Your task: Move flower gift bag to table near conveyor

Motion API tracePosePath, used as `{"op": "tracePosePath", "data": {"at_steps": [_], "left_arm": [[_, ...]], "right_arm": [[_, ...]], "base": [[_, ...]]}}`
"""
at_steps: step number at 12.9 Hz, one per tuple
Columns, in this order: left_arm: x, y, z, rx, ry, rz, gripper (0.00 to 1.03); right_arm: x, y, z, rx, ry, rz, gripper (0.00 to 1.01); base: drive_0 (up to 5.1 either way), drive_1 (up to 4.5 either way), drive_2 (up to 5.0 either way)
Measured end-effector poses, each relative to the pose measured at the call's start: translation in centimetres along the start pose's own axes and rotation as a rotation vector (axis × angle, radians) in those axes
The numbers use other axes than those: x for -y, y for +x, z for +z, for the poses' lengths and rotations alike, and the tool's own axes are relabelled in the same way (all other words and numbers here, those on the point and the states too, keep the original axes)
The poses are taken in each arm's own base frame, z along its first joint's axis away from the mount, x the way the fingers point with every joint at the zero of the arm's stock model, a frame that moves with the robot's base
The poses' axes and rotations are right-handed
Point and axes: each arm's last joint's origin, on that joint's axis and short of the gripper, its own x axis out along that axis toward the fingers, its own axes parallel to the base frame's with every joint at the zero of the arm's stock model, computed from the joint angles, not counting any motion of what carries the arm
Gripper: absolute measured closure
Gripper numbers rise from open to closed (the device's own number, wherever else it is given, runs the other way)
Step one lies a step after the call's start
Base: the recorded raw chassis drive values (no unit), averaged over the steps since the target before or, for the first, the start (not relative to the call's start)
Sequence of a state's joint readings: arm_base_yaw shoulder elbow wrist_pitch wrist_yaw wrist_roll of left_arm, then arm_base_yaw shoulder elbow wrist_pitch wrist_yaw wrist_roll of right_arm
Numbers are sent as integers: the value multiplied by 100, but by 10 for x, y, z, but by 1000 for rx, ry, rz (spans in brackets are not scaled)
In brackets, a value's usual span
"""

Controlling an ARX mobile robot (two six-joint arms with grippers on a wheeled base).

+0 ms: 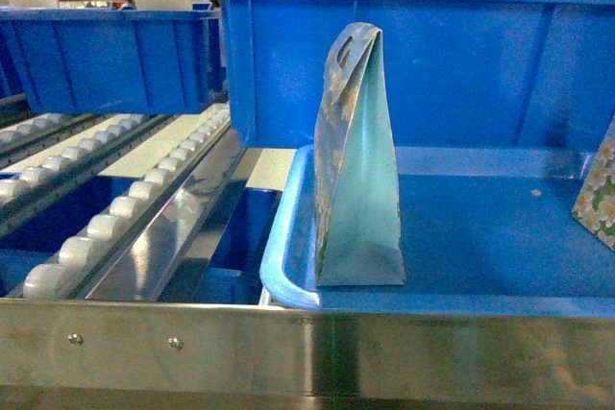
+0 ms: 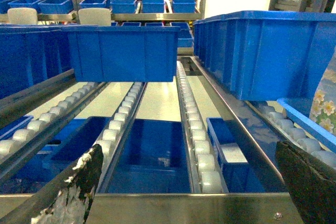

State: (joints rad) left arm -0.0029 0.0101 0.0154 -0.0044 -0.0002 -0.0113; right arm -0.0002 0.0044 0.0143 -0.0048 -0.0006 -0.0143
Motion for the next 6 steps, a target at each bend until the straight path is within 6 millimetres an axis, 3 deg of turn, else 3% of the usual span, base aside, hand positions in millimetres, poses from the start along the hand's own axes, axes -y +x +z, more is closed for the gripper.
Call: {"op": "tracePosePath", "data": {"at_steps": [6], "left_arm": [[0, 0, 0, 0, 0, 0, 5]], "right_arm": [[0, 0, 0, 0, 0, 0, 3]], "base": [[0, 0, 0]]}}
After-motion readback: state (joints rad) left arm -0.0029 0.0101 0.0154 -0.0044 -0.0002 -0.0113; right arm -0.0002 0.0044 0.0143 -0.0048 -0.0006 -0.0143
